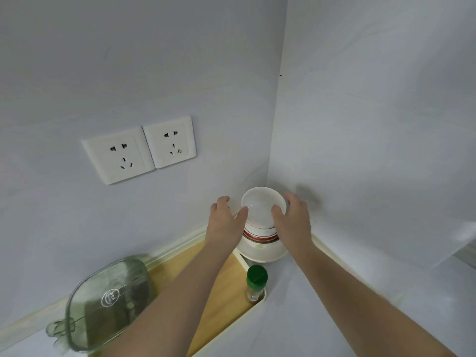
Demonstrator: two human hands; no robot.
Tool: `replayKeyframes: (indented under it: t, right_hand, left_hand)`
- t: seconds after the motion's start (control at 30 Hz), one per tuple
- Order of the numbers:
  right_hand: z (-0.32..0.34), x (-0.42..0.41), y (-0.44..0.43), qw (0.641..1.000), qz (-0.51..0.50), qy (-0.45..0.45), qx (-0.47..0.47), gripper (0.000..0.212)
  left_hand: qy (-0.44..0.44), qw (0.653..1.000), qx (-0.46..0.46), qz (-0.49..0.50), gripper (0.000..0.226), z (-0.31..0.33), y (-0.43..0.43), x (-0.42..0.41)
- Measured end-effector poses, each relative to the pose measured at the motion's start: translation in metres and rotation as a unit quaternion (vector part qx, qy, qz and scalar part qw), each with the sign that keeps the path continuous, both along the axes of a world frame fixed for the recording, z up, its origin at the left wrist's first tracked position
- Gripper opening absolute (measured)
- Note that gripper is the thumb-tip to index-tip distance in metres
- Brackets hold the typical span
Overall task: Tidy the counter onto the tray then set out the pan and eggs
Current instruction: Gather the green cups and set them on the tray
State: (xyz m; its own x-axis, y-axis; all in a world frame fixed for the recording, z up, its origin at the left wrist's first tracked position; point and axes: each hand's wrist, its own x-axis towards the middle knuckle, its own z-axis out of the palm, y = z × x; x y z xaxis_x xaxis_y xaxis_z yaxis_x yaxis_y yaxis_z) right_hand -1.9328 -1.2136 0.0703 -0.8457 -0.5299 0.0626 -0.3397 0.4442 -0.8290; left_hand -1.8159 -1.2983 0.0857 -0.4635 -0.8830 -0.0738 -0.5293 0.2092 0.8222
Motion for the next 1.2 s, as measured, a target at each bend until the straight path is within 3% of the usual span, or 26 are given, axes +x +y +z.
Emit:
replayKeyframes:
  t: [0.23, 0.43, 0.73, 0.87, 1.2]
  right_hand:
    - [0.028, 0.099, 0.046, 0.976, 0.031, -0.095, -0.195, 0.029]
    - [0.046, 0.194, 0.094, 0.954, 0.11, -0.122, -0.251, 0.018]
    - [0.086, 0.353, 0.18, 0.93, 0.232, -0.174, -0.225, 0.021]
    - [0.1, 0.442, 0.226, 0.906, 0.302, -0.199, -0.217, 0.014]
    - [0.137, 0.657, 0.302, 0.844, 0.446, -0.217, -0.205, 0.021]
  left_hand:
    - [0.163, 0.985, -0.052, 0.026, 0.033, 0.018, 0.068, 0.095]
    - [0.249, 0.964, -0.035, 0.086, 0.02, 0.037, 0.131, 0.193]
    - [0.261, 0.944, -0.067, 0.19, 0.02, 0.076, 0.232, 0.366]
    - [0.265, 0.929, -0.093, 0.241, 0.021, 0.084, 0.29, 0.462]
    - [0.264, 0.876, -0.175, 0.363, 0.02, 0.118, 0.405, 0.684]
